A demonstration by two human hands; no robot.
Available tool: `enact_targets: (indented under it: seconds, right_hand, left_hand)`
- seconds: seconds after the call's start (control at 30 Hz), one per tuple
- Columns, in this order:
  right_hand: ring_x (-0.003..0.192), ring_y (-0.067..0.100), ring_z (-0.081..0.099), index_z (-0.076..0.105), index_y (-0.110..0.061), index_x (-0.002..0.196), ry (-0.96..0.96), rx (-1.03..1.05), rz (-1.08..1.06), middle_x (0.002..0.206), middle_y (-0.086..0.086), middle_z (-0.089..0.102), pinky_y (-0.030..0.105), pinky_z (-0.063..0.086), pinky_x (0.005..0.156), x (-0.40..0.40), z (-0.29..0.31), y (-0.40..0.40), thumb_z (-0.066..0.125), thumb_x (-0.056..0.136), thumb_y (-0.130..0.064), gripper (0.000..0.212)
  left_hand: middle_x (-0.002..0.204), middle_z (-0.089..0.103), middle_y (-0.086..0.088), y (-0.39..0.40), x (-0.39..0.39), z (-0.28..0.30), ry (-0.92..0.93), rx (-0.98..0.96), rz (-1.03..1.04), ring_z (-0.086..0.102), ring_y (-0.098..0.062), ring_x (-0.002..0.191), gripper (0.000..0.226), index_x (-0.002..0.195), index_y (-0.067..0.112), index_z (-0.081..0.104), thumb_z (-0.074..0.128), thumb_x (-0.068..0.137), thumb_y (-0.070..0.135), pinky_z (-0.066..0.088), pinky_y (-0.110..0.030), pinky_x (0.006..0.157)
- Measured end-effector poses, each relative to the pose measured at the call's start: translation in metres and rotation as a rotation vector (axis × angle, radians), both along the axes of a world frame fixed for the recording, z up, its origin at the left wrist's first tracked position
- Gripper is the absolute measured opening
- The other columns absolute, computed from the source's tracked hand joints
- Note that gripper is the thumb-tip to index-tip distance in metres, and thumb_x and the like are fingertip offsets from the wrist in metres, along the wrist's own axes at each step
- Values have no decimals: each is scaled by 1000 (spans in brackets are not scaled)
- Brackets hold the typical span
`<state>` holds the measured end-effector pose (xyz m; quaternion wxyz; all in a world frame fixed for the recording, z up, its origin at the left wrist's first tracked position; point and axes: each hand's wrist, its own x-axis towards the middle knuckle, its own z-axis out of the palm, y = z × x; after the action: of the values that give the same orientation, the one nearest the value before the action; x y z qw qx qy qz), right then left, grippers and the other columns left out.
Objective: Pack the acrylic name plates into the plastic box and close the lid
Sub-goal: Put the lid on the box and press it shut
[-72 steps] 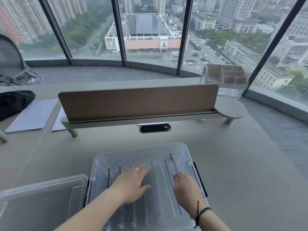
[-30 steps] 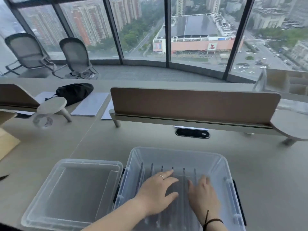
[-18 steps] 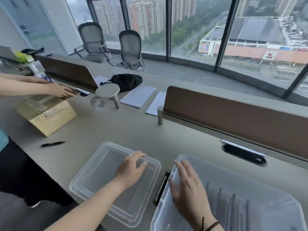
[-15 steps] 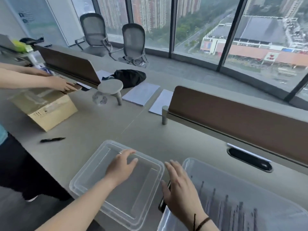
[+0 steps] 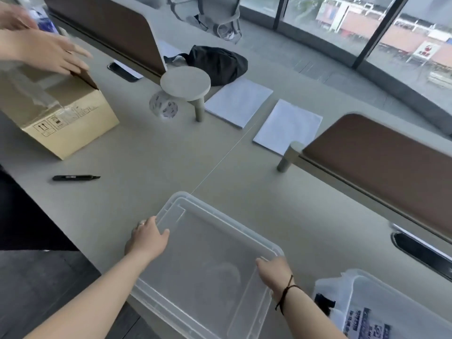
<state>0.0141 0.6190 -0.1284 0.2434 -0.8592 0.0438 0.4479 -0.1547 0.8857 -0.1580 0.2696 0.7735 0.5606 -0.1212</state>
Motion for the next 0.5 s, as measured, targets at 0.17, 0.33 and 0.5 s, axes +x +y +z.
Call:
enact_targets:
  seconds: [0.17,0.33,0.5]
  right_hand:
    - [107,40,56,39,-5,131,-129,-168,-186,121,23,53,39,50,84,-2,-20,12,57,79,-27,59]
    - [121,40,43,32,7,134,-182,-285,-176,134,27,42,39,44,90,1,-22,14,57,88,-25,61]
    - [118,36,42,44,4,128,-157,-278,-163,127,25,51,36,41,82,6,-24,7,55,88,-28,52]
  left_hand:
    - [132,46,-12,8,7,-14,51,48,17,43,-33,122,54,133,16,47,55,88,44,43,-43,92]
    - [124,50,-12,13,16,-19,-29,8,73,47,-33,115,47,128,20,52,55,89,44,45,-42,88]
    - [85,62,-12,26,19,-22,-157,-44,100,53,-30,71,38,78,13,54,44,96,45,43,-36,64]
